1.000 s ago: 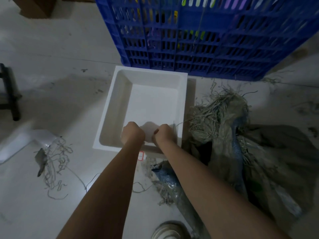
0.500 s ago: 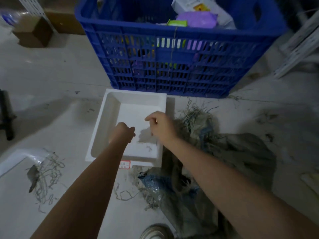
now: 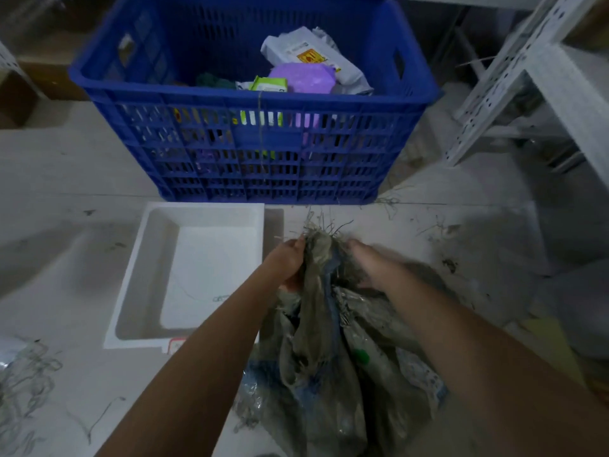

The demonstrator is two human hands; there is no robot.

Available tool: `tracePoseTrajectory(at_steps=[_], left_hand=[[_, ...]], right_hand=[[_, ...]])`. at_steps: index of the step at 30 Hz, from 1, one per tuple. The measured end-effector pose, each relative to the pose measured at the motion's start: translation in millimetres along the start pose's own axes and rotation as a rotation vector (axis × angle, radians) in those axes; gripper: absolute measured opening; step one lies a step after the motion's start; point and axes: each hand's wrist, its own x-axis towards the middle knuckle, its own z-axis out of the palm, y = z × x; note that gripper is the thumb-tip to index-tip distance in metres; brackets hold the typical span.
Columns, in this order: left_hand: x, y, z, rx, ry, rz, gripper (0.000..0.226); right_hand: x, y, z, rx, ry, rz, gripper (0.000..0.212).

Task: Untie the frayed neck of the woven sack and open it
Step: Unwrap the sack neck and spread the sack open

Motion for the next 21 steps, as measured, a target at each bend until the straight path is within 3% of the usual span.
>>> tracePoseTrajectory(at_steps=[9, 14, 18, 21], left_hand=[[1.7, -6.0, 17.7, -0.175, 0.068, -0.154, 0.074], [-10.9, -0.2, 16.0, -0.409, 0.074, -0.226, 0.073], [-40.3, 7.1, 6.7, -0.498, -0.127, -0.294, 0.070], [-65.8, 11.1, 2.4, -0.333, -0.199, -0.295, 0.046]], right_hand=[[3.2, 5.5, 24.0, 0.126, 0.014, 0.012, 0.067], [-14.4, 6.7, 13.5, 0.266, -0.056, -0.033, 0.046], [-41.8, 16.5, -8.7, 0.416, -0.209, -0.064, 0.017], [-64.3, 25.5, -27.3, 0.418, -0.292, -0.066, 0.022]])
